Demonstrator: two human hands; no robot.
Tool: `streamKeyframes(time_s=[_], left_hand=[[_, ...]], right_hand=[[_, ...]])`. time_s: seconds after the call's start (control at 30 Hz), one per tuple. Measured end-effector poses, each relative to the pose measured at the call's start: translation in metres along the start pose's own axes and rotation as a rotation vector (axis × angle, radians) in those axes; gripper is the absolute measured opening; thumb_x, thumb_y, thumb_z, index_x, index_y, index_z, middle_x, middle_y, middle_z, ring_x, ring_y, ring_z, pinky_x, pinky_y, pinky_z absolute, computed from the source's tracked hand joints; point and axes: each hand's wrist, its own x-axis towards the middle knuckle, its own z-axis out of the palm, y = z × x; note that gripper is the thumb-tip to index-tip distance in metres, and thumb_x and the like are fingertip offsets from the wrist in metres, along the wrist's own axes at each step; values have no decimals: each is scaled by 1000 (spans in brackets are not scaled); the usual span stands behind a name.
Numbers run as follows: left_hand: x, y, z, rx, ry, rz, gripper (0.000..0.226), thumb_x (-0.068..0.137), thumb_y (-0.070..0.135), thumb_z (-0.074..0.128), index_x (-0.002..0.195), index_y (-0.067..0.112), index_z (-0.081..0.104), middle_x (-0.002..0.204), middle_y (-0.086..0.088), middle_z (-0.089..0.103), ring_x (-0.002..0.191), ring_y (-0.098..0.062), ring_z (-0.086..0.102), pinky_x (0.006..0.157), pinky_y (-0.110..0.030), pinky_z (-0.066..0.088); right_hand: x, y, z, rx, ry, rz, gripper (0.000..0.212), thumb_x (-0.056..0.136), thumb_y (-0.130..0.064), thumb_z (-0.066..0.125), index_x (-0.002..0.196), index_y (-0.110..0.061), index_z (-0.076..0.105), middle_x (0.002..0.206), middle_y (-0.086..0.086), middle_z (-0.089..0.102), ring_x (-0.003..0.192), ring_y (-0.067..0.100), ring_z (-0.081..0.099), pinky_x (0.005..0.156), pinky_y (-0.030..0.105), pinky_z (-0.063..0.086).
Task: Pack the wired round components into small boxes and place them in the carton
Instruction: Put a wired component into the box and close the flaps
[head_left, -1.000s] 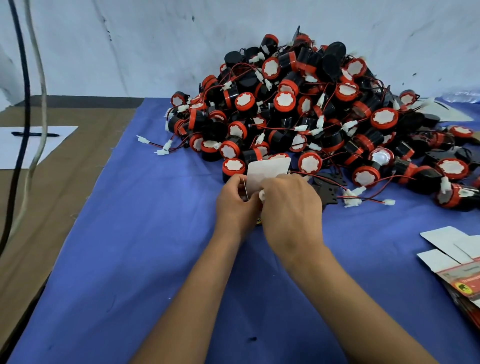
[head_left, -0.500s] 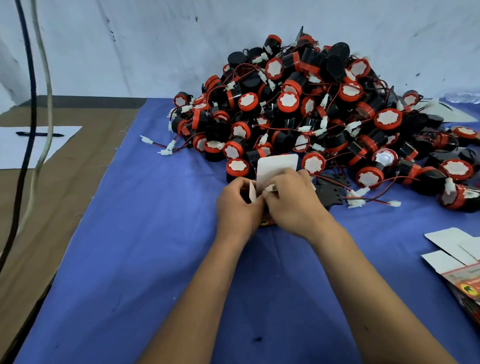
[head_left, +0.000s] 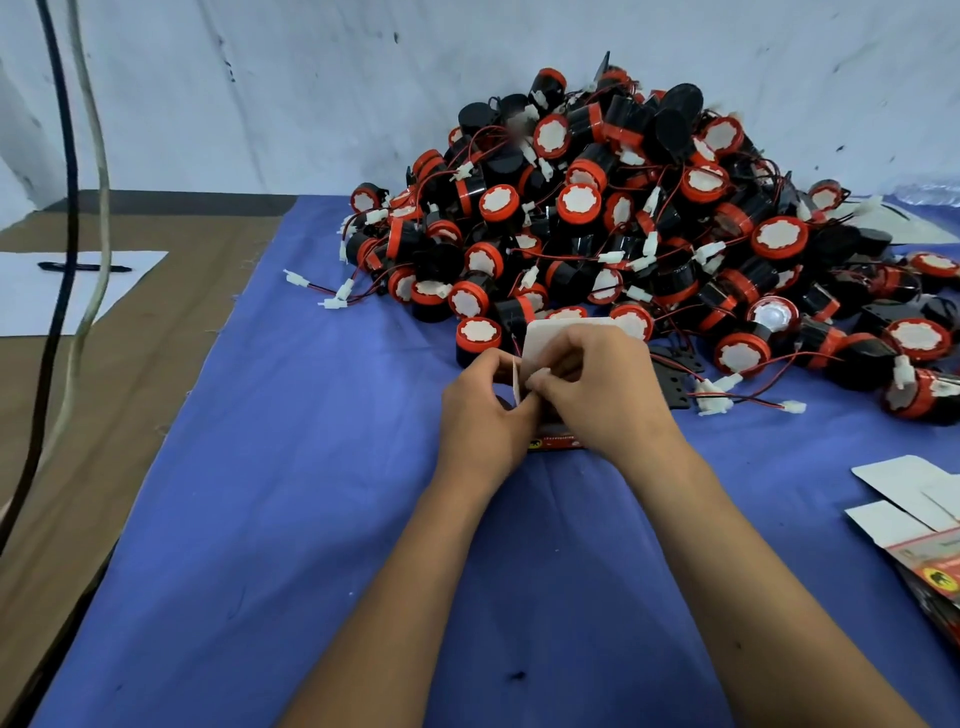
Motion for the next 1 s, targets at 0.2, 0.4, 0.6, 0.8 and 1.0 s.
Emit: streamKeyframes(time_s=[0.2, 0.4, 0.6, 0.8, 1.0], left_hand=[[7, -6, -26, -342, -410, -128, 42, 79, 7, 84, 116, 15, 66, 110, -4, 74, 100, -25, 74, 81, -35, 63], [5, -7, -22, -108, -381, -17, 55, 73, 5, 91, 118, 22, 64, 106, 5, 74, 88, -18, 74, 81, -42, 64], [6, -6, -25, -110, -387, -12, 57, 76, 2, 88, 124, 22, 64, 113, 4, 72, 86, -33, 72, 81, -51, 62], [8, -7, -29, -173, -408, -99, 58, 75, 7, 92, 122, 27, 65, 113, 6, 74, 93, -34, 72, 87, -49, 63], [11, -8, -34, -408, -557, -241, 52, 83, 12, 82, 132, 21, 66, 121, 2, 73, 105, -17, 72, 84, -29, 59]], right_hand=[[-1, 3, 3, -2, 15, -7, 7, 81, -11, 83, 78, -16, 79, 80, -4, 73, 75, 12, 69, 71, 35, 60], [-10, 6, 7, -291, -80, -257, 23, 99, -10, 59, 87, -10, 79, 99, 0, 63, 86, 16, 50, 72, 25, 36], [-21, 24, -8, -442, -296, -362, 33, 105, -36, 46, 99, -26, 77, 123, -5, 46, 118, 19, 30, 106, 32, 32], [-20, 38, -12, -97, 363, -437, 15, 101, -16, 62, 92, -10, 74, 98, -2, 64, 94, 18, 55, 79, 28, 46], [-6, 65, -11, 388, 263, 45, 13, 99, -20, 66, 111, -25, 68, 90, -14, 69, 76, 16, 67, 60, 31, 57]])
